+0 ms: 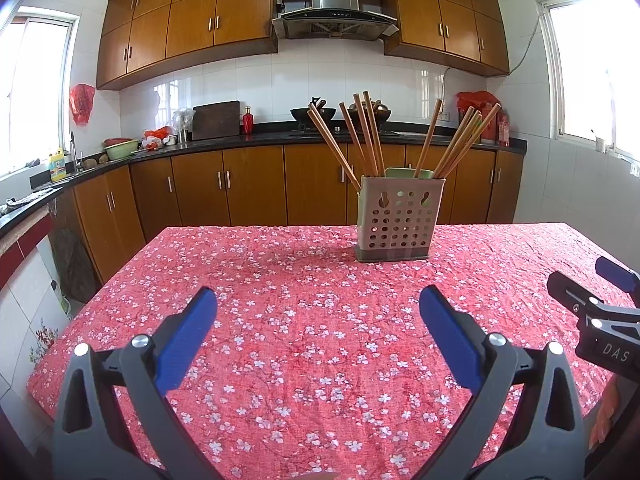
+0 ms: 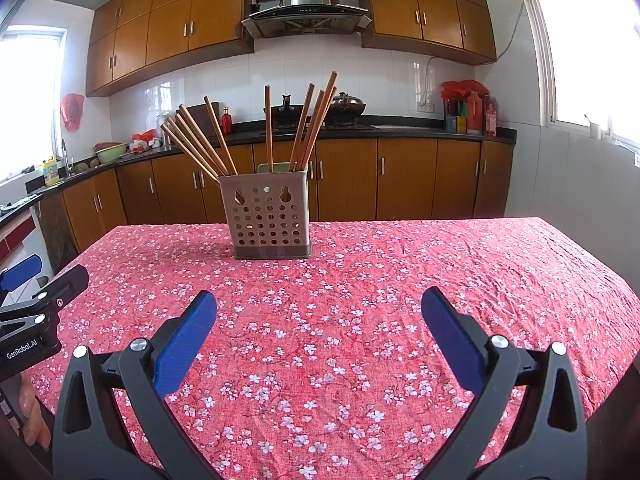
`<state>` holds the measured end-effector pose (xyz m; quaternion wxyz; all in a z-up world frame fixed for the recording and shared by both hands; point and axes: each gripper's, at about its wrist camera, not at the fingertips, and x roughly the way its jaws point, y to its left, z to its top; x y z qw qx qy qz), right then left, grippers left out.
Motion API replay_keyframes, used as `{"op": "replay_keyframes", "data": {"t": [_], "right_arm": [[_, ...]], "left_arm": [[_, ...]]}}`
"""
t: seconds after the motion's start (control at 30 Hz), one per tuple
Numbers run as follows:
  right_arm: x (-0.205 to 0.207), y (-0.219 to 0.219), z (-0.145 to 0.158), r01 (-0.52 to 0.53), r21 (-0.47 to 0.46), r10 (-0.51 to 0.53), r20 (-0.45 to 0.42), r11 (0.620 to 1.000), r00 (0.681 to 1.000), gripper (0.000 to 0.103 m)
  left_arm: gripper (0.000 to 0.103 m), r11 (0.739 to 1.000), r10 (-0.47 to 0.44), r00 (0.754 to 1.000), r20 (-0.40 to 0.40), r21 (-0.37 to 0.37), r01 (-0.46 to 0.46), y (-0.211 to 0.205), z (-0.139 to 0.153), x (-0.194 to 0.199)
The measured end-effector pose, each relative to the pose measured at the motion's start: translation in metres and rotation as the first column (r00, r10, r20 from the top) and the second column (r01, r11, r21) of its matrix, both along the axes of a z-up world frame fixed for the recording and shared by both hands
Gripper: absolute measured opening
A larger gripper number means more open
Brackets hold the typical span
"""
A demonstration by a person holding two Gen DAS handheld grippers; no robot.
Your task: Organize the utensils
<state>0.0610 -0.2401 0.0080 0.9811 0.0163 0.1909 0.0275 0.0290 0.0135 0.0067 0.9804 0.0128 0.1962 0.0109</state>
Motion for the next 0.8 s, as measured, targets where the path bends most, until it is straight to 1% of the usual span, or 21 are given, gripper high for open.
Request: {"op": "replay_keyframes", "data": {"t": [0.8], "right_arm": [[0.0007, 0.0013, -0.0022, 0.003, 0.005, -0.003, -0.005, 1.0, 1.0, 0.101]], "left_arm": [[0.099, 1.0, 0.002, 1.0, -0.007, -0.004, -0.002, 0.0005, -0.0006, 0.0028]]}}
